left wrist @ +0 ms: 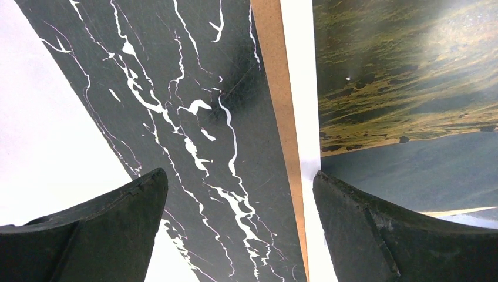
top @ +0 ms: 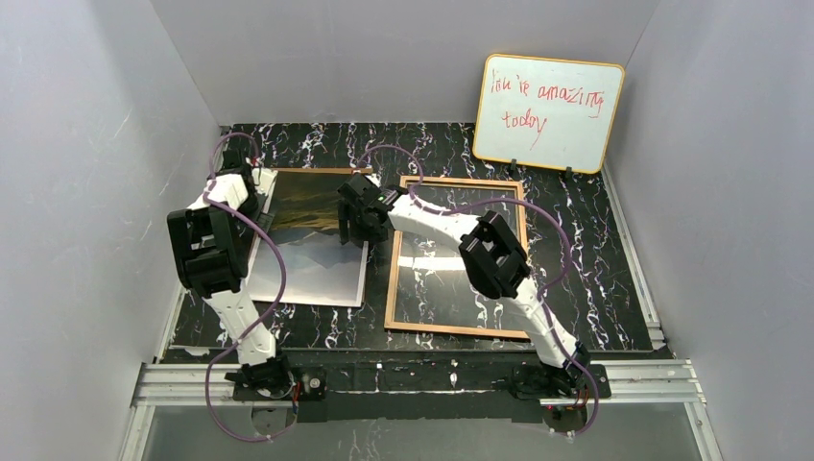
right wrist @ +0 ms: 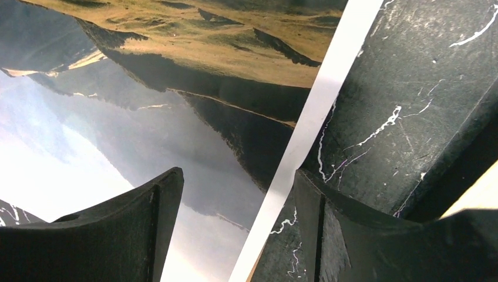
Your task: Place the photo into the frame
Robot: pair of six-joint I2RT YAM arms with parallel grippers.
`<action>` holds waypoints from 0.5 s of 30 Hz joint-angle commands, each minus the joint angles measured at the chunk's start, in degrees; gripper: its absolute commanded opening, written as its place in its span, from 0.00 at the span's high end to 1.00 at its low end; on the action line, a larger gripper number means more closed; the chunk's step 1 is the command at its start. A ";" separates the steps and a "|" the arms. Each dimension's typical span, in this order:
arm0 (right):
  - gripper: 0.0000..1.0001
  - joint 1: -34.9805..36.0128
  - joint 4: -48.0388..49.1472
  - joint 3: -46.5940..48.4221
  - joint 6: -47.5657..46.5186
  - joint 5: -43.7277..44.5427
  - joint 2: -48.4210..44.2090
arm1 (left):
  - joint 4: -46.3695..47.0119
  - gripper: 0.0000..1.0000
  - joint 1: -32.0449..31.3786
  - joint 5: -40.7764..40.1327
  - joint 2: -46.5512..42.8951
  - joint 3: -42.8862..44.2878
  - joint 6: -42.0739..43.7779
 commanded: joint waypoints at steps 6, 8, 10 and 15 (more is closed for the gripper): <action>0.24 4.17 1.37 7.57 -5.10 -0.70 2.60 | -2.14 0.07 -3.38 2.63 3.90 -7.17 -0.12; 0.24 4.55 1.37 7.61 -6.07 -0.19 2.46 | -2.14 0.07 -3.83 2.70 3.63 -7.81 -0.02; 0.24 4.93 1.24 8.00 -7.06 0.41 2.62 | -2.01 0.07 -4.47 2.41 3.33 -8.53 0.14; 0.24 5.44 1.03 8.03 -8.07 1.35 2.22 | -1.82 0.07 -5.13 1.89 3.20 -8.81 0.16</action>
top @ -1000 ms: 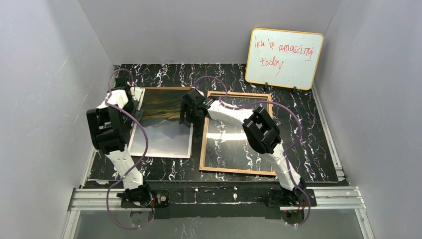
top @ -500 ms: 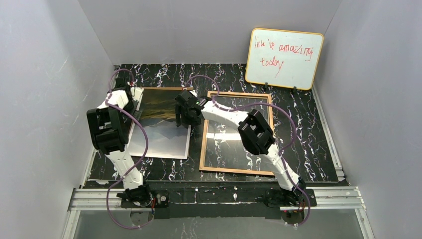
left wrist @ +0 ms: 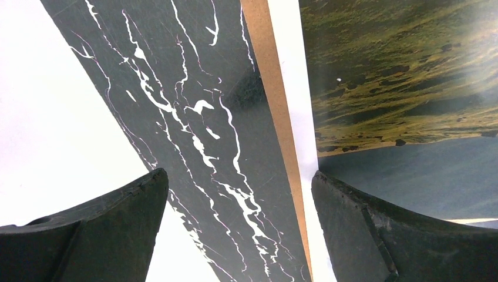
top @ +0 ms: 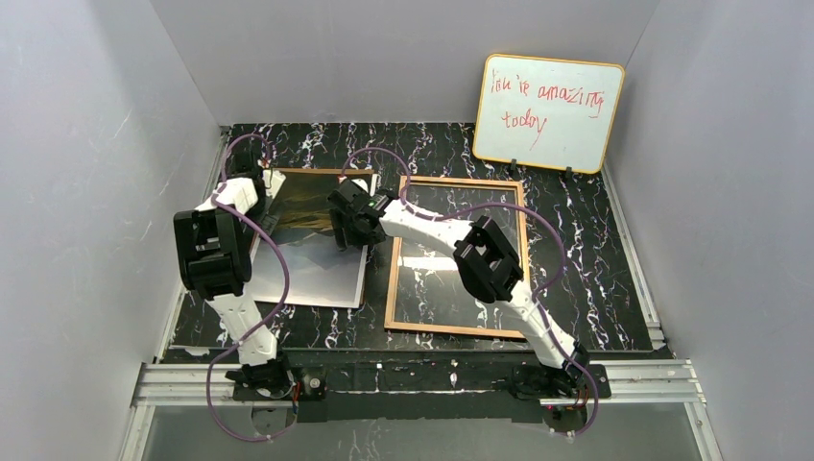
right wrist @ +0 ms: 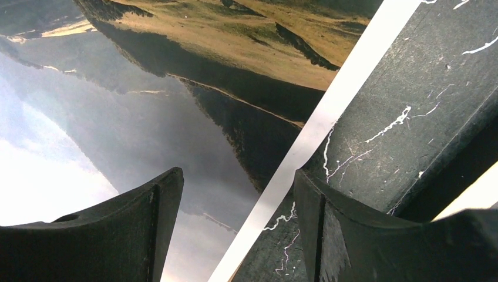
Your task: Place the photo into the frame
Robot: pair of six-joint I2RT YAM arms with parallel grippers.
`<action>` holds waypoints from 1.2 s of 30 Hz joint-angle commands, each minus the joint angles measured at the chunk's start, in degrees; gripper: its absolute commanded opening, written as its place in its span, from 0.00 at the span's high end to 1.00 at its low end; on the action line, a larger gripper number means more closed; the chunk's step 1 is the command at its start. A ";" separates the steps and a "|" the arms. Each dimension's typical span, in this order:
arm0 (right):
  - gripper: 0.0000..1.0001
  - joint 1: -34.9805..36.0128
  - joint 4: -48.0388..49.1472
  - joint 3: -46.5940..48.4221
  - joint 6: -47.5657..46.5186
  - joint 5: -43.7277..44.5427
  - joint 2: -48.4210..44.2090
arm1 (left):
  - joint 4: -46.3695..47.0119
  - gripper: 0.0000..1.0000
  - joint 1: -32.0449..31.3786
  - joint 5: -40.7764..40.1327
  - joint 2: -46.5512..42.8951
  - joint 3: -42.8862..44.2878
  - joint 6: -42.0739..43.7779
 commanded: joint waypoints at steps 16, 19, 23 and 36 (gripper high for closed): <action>0.20 2.25 22.49 -12.34 2.42 -6.38 -11.50 | -5.68 0.08 -3.26 7.31 5.17 -6.23 -1.65; 0.20 1.09 27.05 -16.68 5.13 -8.94 -13.25 | -5.38 0.08 -3.31 7.20 5.17 -6.50 -1.51; 0.20 -1.15 32.90 -22.60 10.94 -14.73 -15.11 | -5.36 0.08 -3.32 7.29 5.06 -6.65 -1.44; 0.21 -3.75 34.02 -34.35 18.88 -9.83 -21.56 | -4.98 0.09 -3.28 7.10 4.88 -6.71 -1.12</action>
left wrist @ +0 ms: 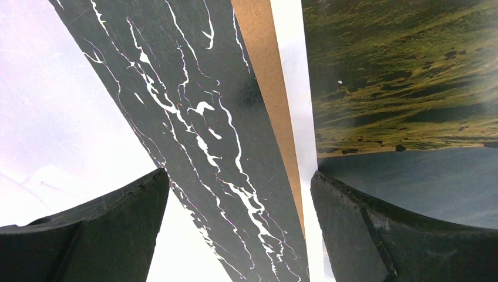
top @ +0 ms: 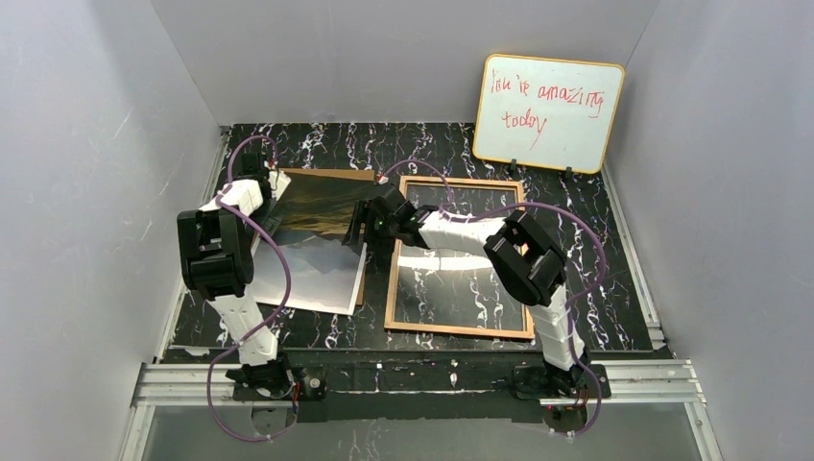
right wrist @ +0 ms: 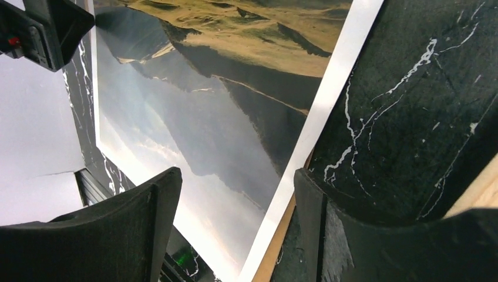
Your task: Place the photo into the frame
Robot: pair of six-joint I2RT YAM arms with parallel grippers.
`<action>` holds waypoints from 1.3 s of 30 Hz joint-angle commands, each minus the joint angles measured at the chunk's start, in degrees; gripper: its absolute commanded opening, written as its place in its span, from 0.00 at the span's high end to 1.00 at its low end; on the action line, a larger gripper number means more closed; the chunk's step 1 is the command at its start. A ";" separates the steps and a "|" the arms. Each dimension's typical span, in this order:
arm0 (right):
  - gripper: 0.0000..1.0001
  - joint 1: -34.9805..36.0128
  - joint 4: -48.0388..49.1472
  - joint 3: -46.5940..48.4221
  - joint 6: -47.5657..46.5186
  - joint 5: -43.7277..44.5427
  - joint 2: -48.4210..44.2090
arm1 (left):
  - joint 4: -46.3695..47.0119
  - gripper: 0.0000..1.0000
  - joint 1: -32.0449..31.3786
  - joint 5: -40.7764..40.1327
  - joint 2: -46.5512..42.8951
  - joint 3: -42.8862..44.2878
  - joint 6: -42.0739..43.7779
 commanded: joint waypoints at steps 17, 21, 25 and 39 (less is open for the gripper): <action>0.19 -0.58 -13.80 12.97 -2.29 17.27 4.77 | -7.12 0.09 -1.19 10.92 4.75 -5.02 -2.74; 0.19 -1.26 -13.53 14.40 -2.14 16.12 6.99 | -7.14 0.09 -1.20 11.09 5.08 -4.85 -2.89; 0.20 -1.76 -11.08 14.18 0.23 14.08 9.18 | -7.24 0.10 -1.22 11.40 5.27 -4.74 -3.03; 0.25 -3.49 14.08 0.53 12.95 6.82 2.38 | -7.31 0.11 -1.52 11.19 5.24 -5.81 -0.76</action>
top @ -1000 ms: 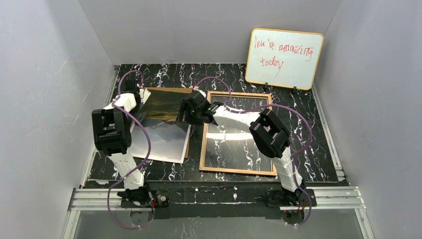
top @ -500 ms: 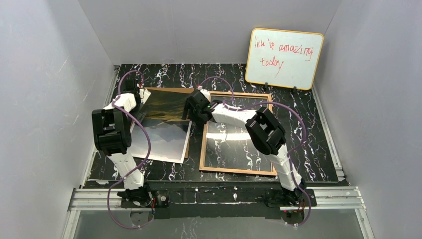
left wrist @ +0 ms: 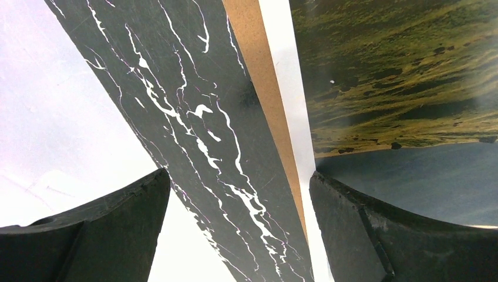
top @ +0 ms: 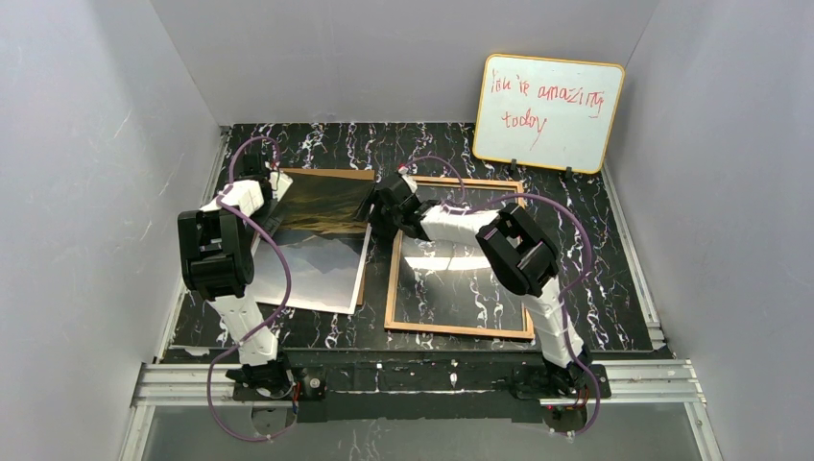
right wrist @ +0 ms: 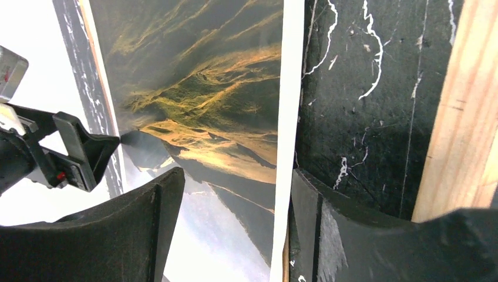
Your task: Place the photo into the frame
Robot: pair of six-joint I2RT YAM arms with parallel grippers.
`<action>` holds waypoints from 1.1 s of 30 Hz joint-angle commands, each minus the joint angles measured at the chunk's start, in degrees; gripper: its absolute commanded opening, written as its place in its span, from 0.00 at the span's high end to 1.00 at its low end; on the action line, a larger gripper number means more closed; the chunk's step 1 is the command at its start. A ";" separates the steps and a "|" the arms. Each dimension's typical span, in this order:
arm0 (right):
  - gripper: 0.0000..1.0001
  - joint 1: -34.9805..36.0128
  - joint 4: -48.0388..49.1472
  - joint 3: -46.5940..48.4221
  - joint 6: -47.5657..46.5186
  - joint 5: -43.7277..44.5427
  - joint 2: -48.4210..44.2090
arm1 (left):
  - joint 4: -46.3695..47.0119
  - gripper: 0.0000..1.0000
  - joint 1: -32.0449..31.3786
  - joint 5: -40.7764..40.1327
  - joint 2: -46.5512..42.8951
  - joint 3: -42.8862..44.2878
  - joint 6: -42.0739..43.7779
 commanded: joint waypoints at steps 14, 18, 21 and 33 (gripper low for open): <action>0.29 1.21 19.39 -7.28 4.15 -6.75 -7.58 | -7.37 0.12 -1.48 10.68 5.49 -5.58 -1.89; 0.28 1.41 20.64 -7.62 4.17 -7.02 -8.35 | -7.27 0.12 -1.43 10.60 5.39 -5.81 -1.92; 0.29 1.58 20.76 -7.40 4.21 -7.64 -8.01 | -7.23 0.12 -1.43 10.63 5.39 -5.90 -1.94; 0.28 2.18 4.95 2.96 -3.79 -6.00 -2.05 | -7.27 0.12 -1.45 10.81 5.61 -5.86 -1.79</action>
